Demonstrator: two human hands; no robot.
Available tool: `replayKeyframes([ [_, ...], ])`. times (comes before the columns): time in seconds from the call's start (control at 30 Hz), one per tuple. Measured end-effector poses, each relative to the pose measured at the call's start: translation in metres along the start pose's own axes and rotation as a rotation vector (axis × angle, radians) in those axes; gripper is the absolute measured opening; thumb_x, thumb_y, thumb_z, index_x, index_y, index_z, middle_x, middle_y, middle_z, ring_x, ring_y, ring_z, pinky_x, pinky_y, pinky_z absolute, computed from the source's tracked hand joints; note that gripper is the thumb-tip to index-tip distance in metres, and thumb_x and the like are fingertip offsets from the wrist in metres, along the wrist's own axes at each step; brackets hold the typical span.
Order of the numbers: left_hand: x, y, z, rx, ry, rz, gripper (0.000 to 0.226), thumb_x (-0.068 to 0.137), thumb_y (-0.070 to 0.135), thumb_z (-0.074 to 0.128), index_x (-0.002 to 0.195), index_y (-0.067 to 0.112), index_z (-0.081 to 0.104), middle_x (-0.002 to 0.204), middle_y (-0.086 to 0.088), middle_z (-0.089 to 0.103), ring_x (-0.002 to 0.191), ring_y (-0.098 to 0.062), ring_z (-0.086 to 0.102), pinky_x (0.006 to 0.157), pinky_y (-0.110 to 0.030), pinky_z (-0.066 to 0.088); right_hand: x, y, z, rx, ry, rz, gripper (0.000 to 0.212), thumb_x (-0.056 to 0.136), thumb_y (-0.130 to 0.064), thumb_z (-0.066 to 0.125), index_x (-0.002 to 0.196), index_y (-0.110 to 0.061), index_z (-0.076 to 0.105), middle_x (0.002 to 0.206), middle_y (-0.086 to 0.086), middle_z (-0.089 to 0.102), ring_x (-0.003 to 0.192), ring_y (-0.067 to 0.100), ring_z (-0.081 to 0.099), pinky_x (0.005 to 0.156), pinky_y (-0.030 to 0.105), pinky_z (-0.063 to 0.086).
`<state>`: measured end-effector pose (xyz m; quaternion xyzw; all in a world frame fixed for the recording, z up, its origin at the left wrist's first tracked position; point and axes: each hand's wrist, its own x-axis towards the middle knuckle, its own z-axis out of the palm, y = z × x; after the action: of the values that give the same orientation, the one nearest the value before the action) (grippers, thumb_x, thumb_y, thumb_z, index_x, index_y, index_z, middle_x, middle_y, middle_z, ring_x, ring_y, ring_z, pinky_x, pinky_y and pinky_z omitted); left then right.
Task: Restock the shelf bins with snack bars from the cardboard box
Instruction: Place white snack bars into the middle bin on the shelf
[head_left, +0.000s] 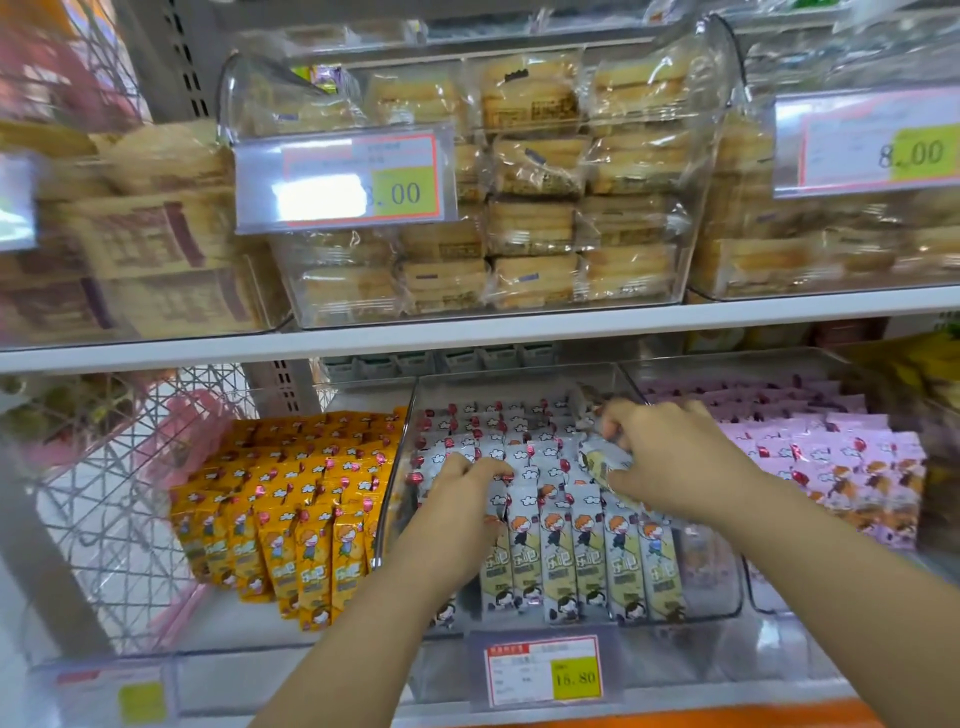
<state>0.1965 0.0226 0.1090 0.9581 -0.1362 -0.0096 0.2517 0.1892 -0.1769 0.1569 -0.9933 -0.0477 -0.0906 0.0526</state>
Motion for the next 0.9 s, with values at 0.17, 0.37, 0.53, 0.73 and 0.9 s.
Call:
replayKeyframes([
  [0.17, -0.001, 0.002, -0.006, 0.019, -0.020, 0.022, 0.053, 0.091, 0.009, 0.061, 0.137, 0.029, 0.043, 0.132, 0.002, 0.035, 0.100, -0.015, 0.054, 0.081, -0.018, 0.044, -0.001, 0.001, -0.023, 0.284, -0.090, -0.013, 0.020, 0.081, -0.024, 0.065, 0.097, -0.026, 0.052, 0.095, -0.002, 0.060, 0.084, 0.017, 0.059, 0.076, 0.029, 0.047],
  [0.37, -0.006, 0.006, -0.016, 0.039, -0.007, 0.040, 0.050, 0.093, 0.008, 0.058, 0.136, 0.028, 0.045, 0.138, 0.002, 0.034, 0.103, -0.013, 0.051, 0.078, -0.011, 0.036, -0.007, -0.008, -0.031, 0.395, -0.152, -0.151, 0.014, 0.095, -0.025, 0.052, 0.108, -0.030, 0.049, 0.098, -0.009, 0.057, 0.084, 0.014, 0.062, 0.076, 0.033, 0.052],
  [0.53, -0.012, 0.007, -0.041, 0.070, 0.075, 0.090, 0.045, 0.092, 0.007, 0.058, 0.131, 0.030, 0.052, 0.136, 0.004, 0.042, 0.120, -0.012, 0.048, 0.097, -0.022, 0.040, -0.010, -0.014, -0.031, 0.462, -0.203, -0.175, 0.022, 0.088, -0.038, 0.064, 0.106, -0.032, 0.052, 0.102, -0.017, 0.056, 0.089, 0.016, 0.064, 0.078, 0.031, 0.052],
  [0.73, -0.022, -0.002, -0.058, 0.019, 0.164, 0.124, 0.037, 0.093, 0.009, 0.056, 0.125, 0.028, 0.057, 0.118, 0.008, 0.054, 0.096, -0.002, 0.055, 0.069, -0.004, 0.041, -0.014, -0.025, -0.027, 0.521, -0.106, -0.145, 0.034, 0.069, -0.043, 0.081, 0.092, -0.032, 0.057, 0.113, -0.018, 0.044, 0.088, 0.008, 0.056, 0.066, 0.023, 0.043],
  [0.9, -0.024, -0.005, -0.059, -0.080, 0.221, 0.092, 0.036, 0.093, 0.003, 0.053, 0.120, 0.025, 0.060, 0.105, 0.011, 0.054, 0.089, -0.002, 0.055, 0.063, 0.002, 0.038, -0.016, -0.058, 0.012, 0.529, -0.270, -0.293, 0.033, 0.075, -0.033, 0.079, 0.099, -0.031, 0.058, 0.110, -0.010, 0.057, 0.095, 0.013, 0.058, 0.082, 0.031, 0.049],
])
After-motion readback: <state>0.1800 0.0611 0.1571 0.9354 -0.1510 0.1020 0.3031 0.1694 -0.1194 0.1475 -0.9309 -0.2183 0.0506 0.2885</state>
